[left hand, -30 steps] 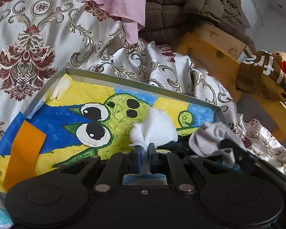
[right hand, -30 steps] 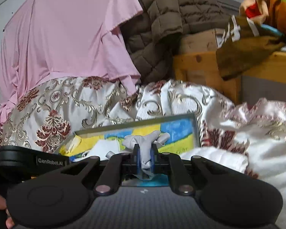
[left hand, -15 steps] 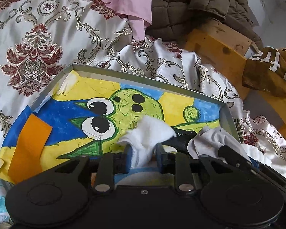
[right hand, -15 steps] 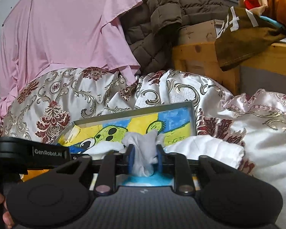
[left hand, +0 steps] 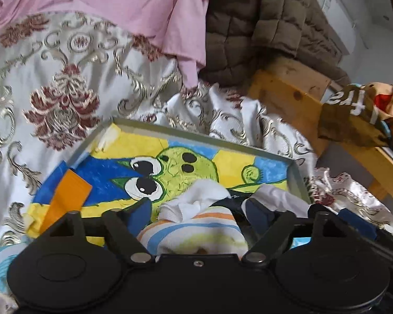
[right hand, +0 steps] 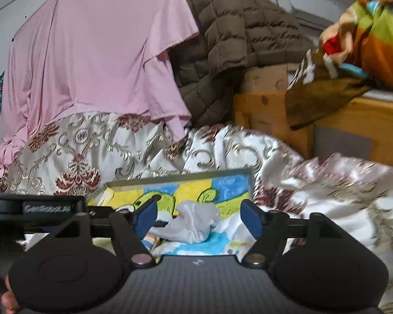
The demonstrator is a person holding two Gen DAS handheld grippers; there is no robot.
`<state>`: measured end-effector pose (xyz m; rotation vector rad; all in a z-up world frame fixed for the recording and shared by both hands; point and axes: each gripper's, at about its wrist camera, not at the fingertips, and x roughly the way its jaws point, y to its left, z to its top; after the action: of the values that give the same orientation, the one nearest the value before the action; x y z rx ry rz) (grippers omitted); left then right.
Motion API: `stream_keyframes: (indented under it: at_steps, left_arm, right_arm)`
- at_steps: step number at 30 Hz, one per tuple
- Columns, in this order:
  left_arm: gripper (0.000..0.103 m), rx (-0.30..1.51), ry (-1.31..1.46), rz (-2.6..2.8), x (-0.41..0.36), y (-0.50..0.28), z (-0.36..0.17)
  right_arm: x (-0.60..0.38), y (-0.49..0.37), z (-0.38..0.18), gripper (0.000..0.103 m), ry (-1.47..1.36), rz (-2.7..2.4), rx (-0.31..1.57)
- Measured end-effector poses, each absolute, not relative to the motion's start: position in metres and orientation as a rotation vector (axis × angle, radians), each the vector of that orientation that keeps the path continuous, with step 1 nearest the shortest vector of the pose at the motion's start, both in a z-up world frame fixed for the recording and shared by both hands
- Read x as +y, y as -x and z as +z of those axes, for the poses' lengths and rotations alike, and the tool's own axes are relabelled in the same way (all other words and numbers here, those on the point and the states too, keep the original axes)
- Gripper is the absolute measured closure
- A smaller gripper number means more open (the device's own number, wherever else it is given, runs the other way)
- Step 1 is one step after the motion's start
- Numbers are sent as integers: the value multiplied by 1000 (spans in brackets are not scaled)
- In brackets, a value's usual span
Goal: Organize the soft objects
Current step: 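Lower both tools into the tray and open them to release the cloths, then raise both open tools and move them back toward the items beside the tray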
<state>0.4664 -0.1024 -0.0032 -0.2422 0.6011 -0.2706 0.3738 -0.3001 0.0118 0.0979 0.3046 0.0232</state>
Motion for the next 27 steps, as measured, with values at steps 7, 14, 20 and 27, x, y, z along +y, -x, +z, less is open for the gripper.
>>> stream_keyframes:
  at_steps: [7,14,20,27]
  left_arm:
    - [11,515,259,-281,-85,-411,22]
    - [5,425,259,-266,-58,-342,46]
    - [1,363,243,-226,-34,-283,62]
    - [1,346,220,-182,-20,-221,62]
  right_arm:
    - [-284,-320,45,2,-65,-54,209]
    - [-270,-256,72,0,-74,-59,163]
    - [-255,-201,82,0,-72,-15,114]
    - [-230,-150,78,0,-6,-25,64]
